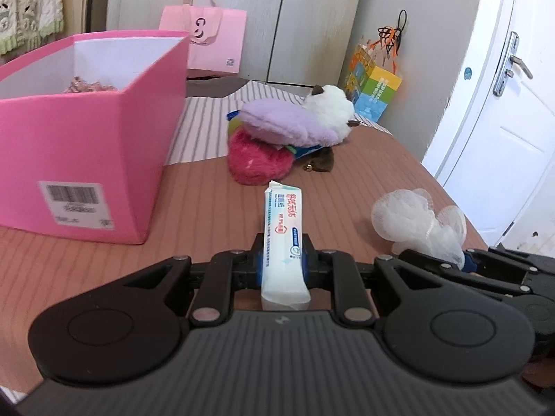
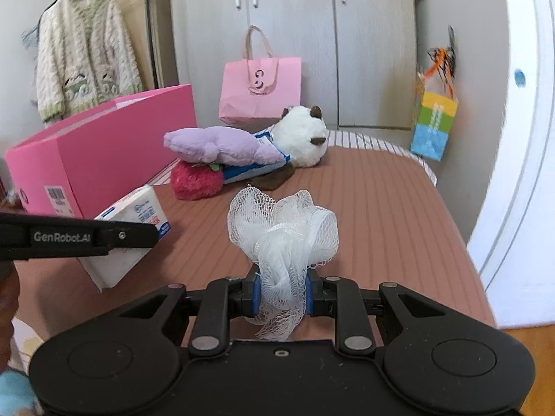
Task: Organize soft objects
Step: 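Carry cream box and bath puff into the pink box and open both tools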
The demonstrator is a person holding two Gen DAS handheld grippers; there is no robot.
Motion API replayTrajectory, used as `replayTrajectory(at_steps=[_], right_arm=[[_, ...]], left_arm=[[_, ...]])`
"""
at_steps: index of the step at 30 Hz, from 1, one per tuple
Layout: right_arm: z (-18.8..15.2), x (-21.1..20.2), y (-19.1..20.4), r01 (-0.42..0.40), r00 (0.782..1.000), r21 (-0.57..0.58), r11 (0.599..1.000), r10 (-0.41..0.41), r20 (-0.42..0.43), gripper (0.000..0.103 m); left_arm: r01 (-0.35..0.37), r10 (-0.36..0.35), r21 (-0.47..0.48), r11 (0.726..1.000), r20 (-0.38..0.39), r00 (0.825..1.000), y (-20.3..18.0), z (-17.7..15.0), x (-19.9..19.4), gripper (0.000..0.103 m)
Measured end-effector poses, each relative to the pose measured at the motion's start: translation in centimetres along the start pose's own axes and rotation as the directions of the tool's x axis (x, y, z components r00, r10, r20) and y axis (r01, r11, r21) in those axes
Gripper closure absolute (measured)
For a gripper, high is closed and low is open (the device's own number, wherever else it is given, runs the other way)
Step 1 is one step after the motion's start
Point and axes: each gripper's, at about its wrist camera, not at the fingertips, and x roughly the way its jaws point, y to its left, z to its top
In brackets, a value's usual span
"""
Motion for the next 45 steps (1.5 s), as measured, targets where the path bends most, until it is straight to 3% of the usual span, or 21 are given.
replayTrajectory(at_steps=[6, 12, 16, 27, 37, 45], right_arm=[[-0.1, -1.2, 1.9, -0.07, 0.997, 0.004, 0.998, 0.07, -0.033, 0.076], [-0.1, -2.9, 4.5, -0.116, 0.993, -0.047, 0.992, 0.114, -0.035, 0.076], [-0.2, -3.7, 6.2, -0.176, 0.983, -0.075, 0.982, 0.171, -0.064, 0.076], [1.2, -6.0, 9.8, -0.306, 0.951, -0.136, 0.942, 0.295, -0.097, 0.076], [5.0, -6.5, 12.3, -0.387, 0.922, -0.189, 0.902, 0.382, -0.064, 0.076], [8.9, -5.7, 15.2, -0.419, 0.903, -0.22, 0.881, 0.429, -0.001, 0.076]], left_arm=[[-0.01, 0.011, -0.019, 1.0, 0.032, 0.999, 1.6, -0.6, -2.6, 0.086], [0.021, -0.021, -0.061, 0.998, 0.004, 1.0, 3.4, -1.3, -4.6, 0.086], [0.045, -0.048, -0.104, 0.994, -0.025, 0.999, 5.0, -2.0, -6.1, 0.086], [0.025, -0.03, -0.128, 0.991, -0.036, 0.999, 9.4, -2.2, -11.7, 0.086], [-0.002, 0.003, -0.052, 0.999, 0.019, 1.0, 11.8, 0.7, -15.8, 0.086], [0.08, -0.078, -0.033, 0.996, 0.049, 0.996, 12.7, 4.5, -15.9, 0.086]])
